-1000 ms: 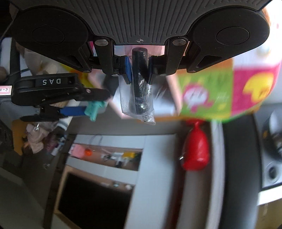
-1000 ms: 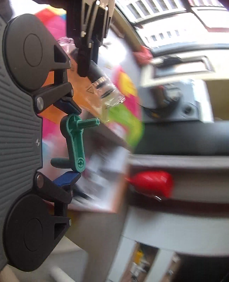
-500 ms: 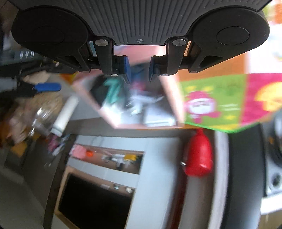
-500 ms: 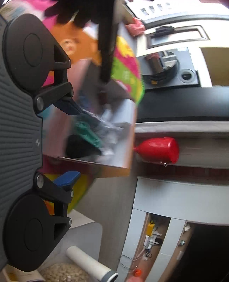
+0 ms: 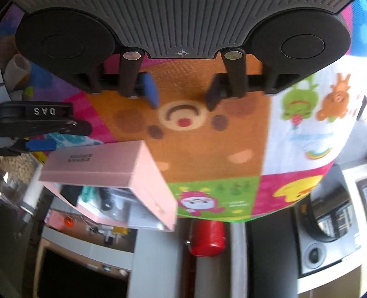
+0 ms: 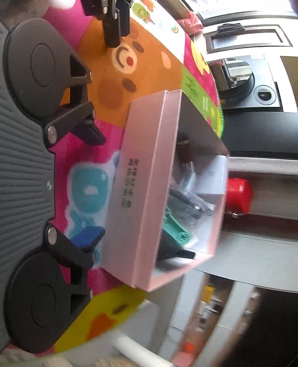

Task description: Organize rigid objects

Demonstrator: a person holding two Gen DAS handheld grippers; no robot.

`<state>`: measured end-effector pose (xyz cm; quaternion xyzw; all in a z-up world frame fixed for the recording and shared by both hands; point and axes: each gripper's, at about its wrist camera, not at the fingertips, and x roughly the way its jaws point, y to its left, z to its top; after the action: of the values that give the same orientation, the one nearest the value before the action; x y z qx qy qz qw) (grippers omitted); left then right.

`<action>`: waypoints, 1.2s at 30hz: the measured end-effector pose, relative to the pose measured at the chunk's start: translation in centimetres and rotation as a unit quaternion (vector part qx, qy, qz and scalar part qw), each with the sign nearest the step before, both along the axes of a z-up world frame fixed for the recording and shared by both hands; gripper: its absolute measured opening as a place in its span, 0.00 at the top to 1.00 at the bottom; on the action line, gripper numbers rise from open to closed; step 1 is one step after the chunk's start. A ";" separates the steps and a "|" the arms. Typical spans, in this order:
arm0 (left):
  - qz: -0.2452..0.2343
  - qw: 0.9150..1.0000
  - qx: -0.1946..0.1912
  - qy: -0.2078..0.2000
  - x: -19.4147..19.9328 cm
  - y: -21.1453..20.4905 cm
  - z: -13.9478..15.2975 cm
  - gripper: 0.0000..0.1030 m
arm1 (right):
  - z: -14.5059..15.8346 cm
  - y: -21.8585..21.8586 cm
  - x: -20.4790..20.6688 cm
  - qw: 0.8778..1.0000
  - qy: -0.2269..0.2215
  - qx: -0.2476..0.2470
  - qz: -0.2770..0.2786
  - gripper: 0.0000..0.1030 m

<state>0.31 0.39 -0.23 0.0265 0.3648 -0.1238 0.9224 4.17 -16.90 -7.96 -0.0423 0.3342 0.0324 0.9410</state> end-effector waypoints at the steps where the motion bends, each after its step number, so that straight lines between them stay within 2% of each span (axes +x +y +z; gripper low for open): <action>1: -0.009 1.000 0.009 0.000 0.1 -0.6 -0.1 0.22 | -0.1 -0.2 0.0 1.000 0.002 0.006 -0.005 0.18; 4: -0.014 1.000 0.010 0.003 0.5 -1.6 -0.7 0.09 | -0.5 -1.0 0.4 0.999 0.008 0.028 -0.022 0.10; 7: 0.012 1.000 -0.023 -0.007 0.9 -1.2 -1.1 0.09 | -0.6 -1.9 0.4 0.998 0.013 0.045 -0.032 0.06; 9: 0.027 0.999 -0.027 -0.019 0.8 -1.3 -1.3 0.09 | -0.9 -2.0 0.5 0.998 0.012 0.046 -0.034 0.05; 14: 0.044 0.998 0.020 -0.042 0.6 -3.1 -1.7 0.08 | -1.2 -2.0 0.2 0.998 0.006 0.051 -0.038 0.01; 16: 0.052 0.998 0.012 -0.039 0.8 -3.0 -1.7 0.08 | -1.3 -2.2 0.0 0.998 -0.002 0.052 -0.035 0.01; 26: 0.059 0.997 0.019 -0.042 0.9 -3.0 -1.7 0.07 | -1.6 -2.4 -0.9 0.997 -0.022 0.055 -0.040 0.01; 36: 0.078 0.996 0.020 -0.041 0.8 -2.7 -1.6 0.08 | -1.6 -2.5 -1.2 0.998 -0.022 0.056 -0.035 0.01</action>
<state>1.16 -2.28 -1.88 0.0215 0.3305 -0.0430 0.9426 3.01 -19.40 -9.58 0.0217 0.3122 0.0173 0.9496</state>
